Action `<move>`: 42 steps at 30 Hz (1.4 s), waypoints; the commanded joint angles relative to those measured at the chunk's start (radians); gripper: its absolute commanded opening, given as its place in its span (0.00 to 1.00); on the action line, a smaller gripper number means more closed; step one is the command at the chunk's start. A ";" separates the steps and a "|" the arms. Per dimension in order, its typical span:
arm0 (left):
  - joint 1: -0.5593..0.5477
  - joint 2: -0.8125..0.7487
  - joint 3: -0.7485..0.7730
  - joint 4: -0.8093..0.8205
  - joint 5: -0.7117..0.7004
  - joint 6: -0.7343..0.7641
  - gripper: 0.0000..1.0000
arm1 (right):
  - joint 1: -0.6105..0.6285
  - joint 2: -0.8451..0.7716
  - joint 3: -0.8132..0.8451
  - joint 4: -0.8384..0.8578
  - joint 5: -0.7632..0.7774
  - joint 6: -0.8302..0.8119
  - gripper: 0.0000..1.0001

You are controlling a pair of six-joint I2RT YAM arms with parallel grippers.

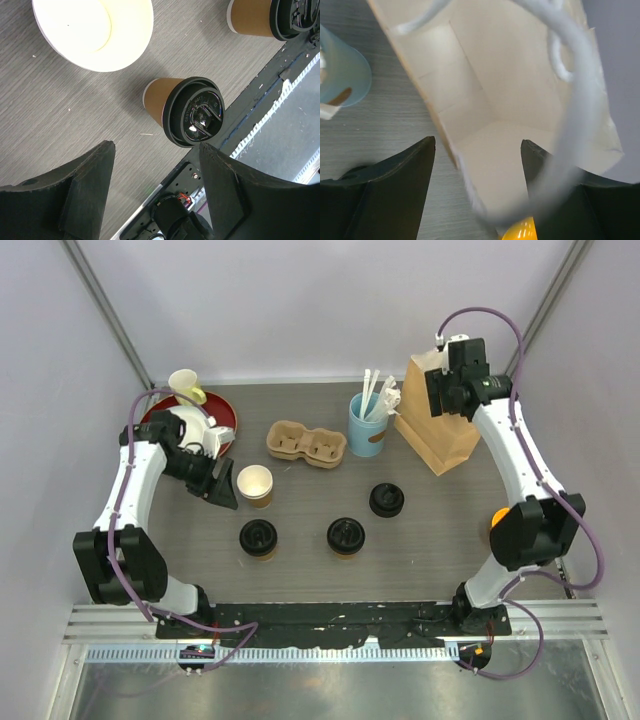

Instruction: Pack the takeout coffee

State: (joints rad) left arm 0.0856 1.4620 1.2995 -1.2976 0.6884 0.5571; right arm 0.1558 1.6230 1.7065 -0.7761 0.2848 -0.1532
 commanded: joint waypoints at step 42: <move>0.034 -0.290 1.024 -0.117 0.067 -0.255 0.77 | 0.863 -0.189 0.393 -0.218 -0.486 -0.230 0.01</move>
State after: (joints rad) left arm 0.1165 1.1591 2.1139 -1.3338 0.5922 0.2951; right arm 1.0187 1.5276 2.0289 -0.9928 -0.1722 -0.3092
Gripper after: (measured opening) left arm 0.777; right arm 0.058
